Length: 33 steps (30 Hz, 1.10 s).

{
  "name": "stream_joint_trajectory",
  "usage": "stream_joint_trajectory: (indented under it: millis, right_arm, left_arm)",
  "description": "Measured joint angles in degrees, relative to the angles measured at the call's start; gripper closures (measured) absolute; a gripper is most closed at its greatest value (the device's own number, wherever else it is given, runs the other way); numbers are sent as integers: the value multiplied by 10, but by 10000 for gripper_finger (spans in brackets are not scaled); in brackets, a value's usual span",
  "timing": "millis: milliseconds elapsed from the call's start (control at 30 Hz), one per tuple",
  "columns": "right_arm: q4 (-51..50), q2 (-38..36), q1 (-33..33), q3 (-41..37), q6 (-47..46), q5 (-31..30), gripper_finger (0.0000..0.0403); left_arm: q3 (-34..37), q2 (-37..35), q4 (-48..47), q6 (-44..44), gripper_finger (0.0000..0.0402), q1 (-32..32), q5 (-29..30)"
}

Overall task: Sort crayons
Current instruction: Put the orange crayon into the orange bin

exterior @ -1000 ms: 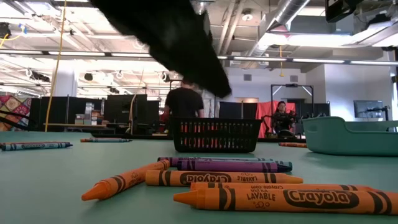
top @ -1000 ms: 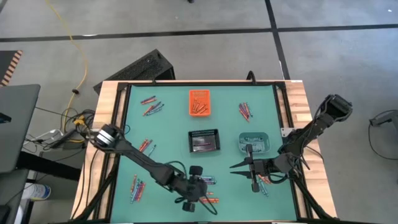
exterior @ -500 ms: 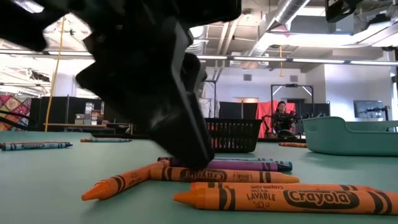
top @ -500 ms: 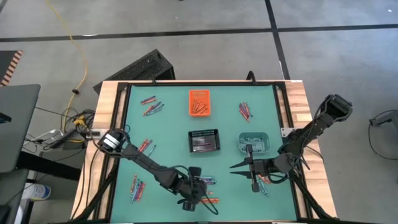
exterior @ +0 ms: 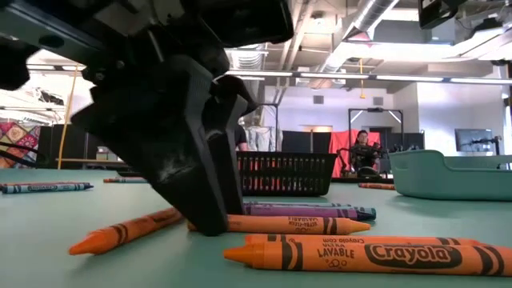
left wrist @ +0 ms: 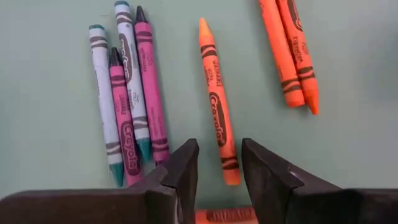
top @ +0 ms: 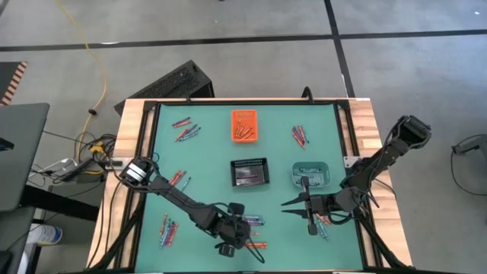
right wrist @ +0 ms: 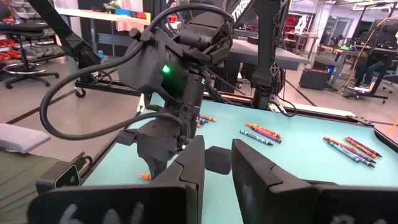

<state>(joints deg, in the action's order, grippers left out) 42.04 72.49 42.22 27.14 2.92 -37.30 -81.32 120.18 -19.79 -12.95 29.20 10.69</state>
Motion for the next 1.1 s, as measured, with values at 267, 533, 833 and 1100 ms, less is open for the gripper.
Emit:
stream_joint_trajectory:
  millis: [267,533,833,1100]
  right_arm:
    - [0,0,0,0,0,0,322]
    - [0,0,0,0,0,0,322]
    - [-4,0,0,0,0,0,322]
    - [-6,0,0,0,-10,0,322]
  left_arm:
    - [-3,14,-2,-3,353,-8,-41]
    - [-11,10,-5,-8,390,-10,-38]
    - [-35,-103,-24,83,388,-39,3]
    - [-35,-201,-76,86,389,-171,151]
